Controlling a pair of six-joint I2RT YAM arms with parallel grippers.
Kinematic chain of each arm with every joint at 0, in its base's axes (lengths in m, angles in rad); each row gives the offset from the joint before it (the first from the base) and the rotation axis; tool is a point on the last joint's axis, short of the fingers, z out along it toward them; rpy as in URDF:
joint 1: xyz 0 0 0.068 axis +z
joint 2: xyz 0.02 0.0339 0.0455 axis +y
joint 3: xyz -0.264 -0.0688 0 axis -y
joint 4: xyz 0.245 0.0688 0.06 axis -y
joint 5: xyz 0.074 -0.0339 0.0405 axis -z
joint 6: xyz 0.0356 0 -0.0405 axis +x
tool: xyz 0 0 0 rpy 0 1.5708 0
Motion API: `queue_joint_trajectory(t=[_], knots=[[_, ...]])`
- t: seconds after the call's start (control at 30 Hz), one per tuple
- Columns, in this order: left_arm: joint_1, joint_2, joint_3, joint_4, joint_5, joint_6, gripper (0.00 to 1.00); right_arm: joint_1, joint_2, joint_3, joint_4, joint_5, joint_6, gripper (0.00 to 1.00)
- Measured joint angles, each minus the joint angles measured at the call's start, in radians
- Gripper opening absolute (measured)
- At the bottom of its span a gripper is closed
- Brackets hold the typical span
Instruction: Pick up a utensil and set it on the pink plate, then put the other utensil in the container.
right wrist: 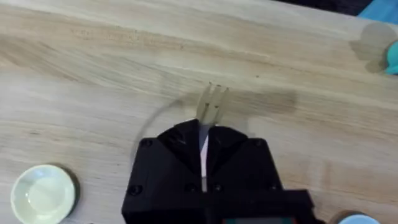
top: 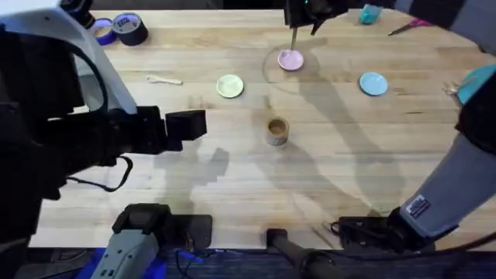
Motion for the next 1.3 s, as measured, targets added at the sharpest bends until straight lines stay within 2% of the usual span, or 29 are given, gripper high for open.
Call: queue_joint_trajectory(t=[0.57, 1.3], knots=[[0.000, 0.000, 0.000, 0.000, 0.000, 0.000, 0.993, 0.000, 0.094, 0.001, -0.065, -0.011, 0.000, 0.031], [0.000, 0.000, 0.000, 0.000, 0.000, 0.000, 0.993, 0.000, 0.161, 0.002, -0.035, -0.011, 0.000, 0.031]])
